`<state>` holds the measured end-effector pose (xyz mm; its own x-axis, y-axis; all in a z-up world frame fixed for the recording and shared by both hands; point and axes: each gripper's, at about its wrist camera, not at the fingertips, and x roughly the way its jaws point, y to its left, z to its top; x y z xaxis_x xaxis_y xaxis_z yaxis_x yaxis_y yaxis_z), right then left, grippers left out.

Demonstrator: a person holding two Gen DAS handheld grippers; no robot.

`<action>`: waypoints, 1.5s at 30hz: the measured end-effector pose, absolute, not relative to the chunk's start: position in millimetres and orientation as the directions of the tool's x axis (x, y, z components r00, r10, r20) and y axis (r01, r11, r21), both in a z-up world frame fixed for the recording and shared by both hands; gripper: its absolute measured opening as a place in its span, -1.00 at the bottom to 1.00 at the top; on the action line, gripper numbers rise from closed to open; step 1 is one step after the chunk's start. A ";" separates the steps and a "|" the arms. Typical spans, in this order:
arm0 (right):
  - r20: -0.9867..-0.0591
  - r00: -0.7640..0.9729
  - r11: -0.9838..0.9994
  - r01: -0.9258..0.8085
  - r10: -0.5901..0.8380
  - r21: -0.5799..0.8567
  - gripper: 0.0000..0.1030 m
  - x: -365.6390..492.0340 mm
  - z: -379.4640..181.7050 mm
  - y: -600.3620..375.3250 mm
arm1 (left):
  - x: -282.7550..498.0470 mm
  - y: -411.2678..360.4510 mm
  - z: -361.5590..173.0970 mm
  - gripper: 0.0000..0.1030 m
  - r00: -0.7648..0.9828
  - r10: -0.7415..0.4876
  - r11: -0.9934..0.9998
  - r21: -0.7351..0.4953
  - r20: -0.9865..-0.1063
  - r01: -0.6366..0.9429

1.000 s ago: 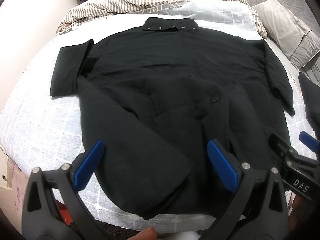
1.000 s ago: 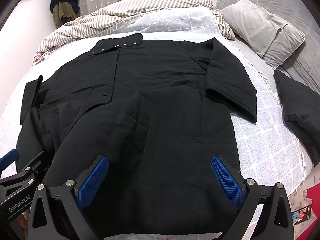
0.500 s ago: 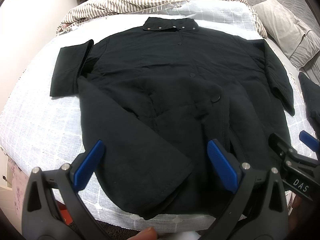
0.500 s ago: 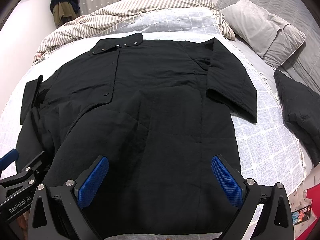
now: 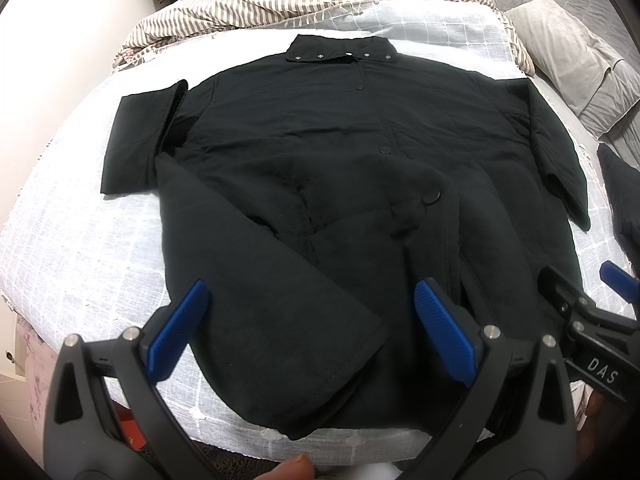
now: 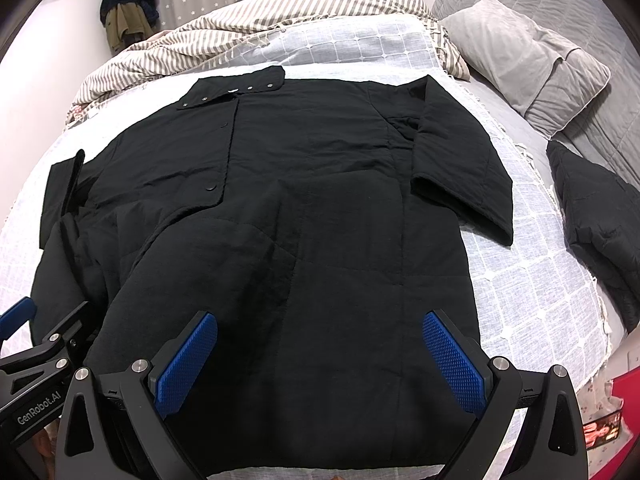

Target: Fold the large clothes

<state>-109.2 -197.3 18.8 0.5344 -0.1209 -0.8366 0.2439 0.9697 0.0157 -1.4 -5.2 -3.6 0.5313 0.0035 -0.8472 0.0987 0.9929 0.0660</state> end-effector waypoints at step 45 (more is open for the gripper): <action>-0.859 0.508 0.924 0.356 -0.064 0.142 1.00 -148.5 -11.0 -311.2 | 32.0 56.6 -35.2 0.79 0.391 -0.207 0.977 -0.209 -0.897 0.036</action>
<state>-148.5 -311.2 -11.0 0.5080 -0.0636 -0.8590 0.3555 0.9238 0.1419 32.0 56.6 -35.2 0.3911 -0.2068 -0.8968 0.0364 0.9771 -0.2095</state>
